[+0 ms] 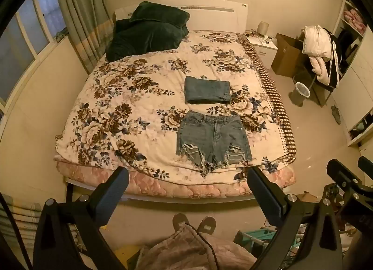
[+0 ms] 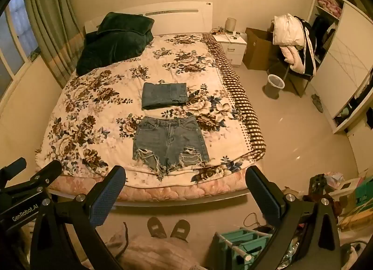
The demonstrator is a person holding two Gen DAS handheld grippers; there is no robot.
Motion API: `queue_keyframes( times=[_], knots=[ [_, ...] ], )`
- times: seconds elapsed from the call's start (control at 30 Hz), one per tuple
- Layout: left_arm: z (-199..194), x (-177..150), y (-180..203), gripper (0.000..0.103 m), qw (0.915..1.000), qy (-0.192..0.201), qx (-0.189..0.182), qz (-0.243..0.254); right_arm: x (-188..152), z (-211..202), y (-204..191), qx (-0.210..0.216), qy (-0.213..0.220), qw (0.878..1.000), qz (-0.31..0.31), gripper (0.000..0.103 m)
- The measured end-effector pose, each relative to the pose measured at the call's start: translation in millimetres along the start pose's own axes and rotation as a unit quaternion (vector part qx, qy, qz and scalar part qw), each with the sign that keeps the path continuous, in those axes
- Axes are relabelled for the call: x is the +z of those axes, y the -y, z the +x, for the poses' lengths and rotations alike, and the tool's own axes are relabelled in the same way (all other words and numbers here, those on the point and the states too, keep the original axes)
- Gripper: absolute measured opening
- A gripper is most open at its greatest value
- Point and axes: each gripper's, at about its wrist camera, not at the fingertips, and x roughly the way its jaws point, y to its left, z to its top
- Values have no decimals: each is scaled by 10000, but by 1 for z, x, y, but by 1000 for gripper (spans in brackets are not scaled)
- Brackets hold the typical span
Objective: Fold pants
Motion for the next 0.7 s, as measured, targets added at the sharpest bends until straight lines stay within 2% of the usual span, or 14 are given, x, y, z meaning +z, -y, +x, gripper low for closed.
queue_keyframes(
  times=[0.7],
  knots=[
    [1, 1, -1, 103, 9999, 93, 128, 24, -5, 1, 3, 129, 17, 9999, 49, 103]
  ],
)
